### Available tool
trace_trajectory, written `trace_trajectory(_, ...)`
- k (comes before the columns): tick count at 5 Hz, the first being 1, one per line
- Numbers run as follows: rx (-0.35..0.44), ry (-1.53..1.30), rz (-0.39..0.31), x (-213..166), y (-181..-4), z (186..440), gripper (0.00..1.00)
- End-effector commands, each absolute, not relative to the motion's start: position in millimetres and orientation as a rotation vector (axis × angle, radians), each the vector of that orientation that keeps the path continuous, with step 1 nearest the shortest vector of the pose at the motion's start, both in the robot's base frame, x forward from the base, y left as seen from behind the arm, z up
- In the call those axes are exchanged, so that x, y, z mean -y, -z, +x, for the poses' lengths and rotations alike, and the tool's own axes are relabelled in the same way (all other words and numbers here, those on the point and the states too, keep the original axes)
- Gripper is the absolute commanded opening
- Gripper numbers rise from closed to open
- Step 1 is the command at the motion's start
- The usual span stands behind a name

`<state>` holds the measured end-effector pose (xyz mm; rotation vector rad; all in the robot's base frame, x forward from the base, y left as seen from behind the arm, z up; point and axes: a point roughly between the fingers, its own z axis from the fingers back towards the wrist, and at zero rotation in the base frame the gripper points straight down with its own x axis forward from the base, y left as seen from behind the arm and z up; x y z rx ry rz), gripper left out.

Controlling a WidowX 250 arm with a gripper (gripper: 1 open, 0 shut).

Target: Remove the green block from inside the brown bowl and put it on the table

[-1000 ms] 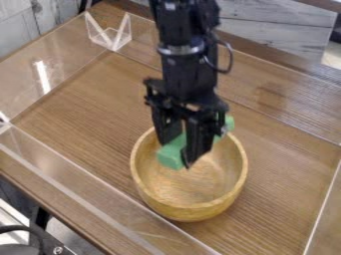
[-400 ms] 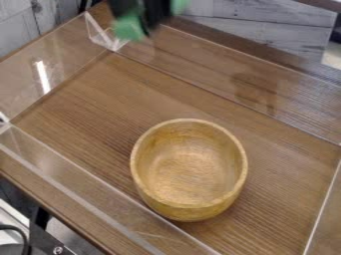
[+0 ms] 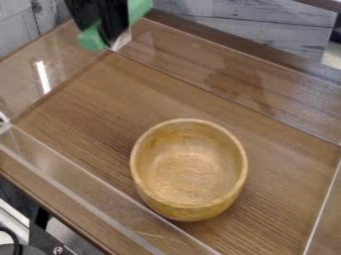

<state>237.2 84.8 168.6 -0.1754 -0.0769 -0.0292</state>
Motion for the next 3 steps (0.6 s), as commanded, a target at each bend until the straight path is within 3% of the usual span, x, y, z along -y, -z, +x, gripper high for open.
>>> trace_trajectory(1, 0.128, 0.087, -0.16, -80, -158.6, 242, 0.0)
trace_trajectory(3, 0.14, 0.143, -0.147, -61, -118.4, 251, 0.0)
